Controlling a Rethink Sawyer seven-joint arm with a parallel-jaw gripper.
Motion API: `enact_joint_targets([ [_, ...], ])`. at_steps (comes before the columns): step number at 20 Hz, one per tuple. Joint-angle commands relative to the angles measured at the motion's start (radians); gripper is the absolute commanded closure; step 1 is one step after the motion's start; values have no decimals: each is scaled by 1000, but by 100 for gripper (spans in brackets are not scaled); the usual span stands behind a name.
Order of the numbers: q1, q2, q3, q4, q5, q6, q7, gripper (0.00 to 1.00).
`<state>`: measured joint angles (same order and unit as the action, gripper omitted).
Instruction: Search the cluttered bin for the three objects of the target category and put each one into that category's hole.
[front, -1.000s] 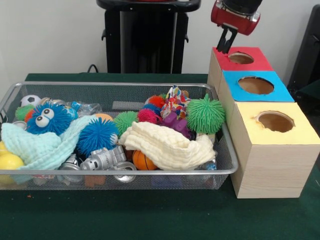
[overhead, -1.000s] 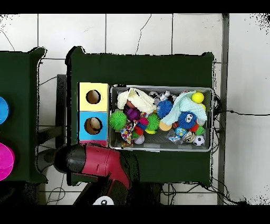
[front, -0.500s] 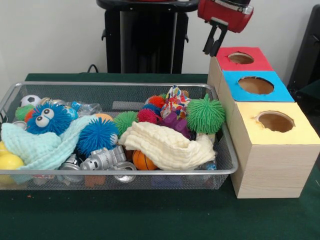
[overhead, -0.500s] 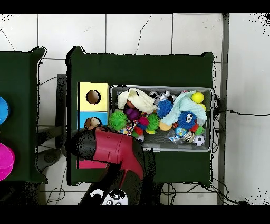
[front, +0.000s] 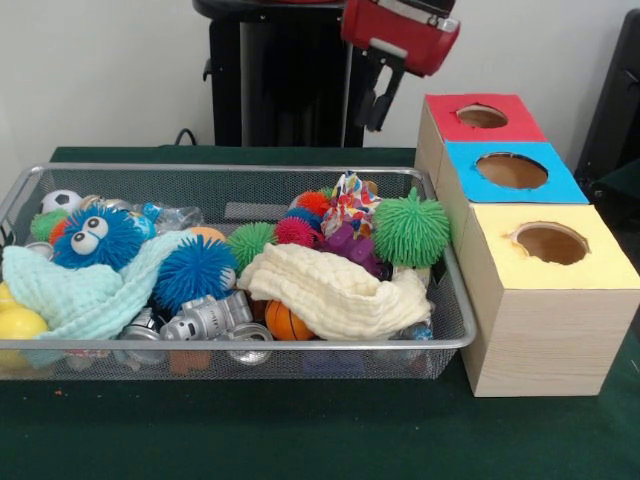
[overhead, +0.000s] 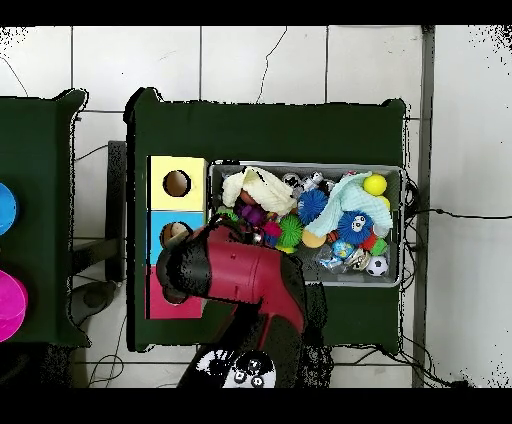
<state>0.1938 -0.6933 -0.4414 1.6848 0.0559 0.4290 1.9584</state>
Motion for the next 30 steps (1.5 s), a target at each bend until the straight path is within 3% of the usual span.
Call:
enact_joint_targets([
  [1,-77,58,87,-32,-115,-98,17,0],
  [5,-134,48,130,-35,-156,-158,-30,0],
  [10,-183,61,130,-80,-230,-196,-53,0],
  [16,-311,69,218,-123,-332,-261,-96,0],
  [22,-390,53,275,-137,-427,-276,-97,0],
  [30,-467,115,350,-190,-510,-331,-56,0],
])
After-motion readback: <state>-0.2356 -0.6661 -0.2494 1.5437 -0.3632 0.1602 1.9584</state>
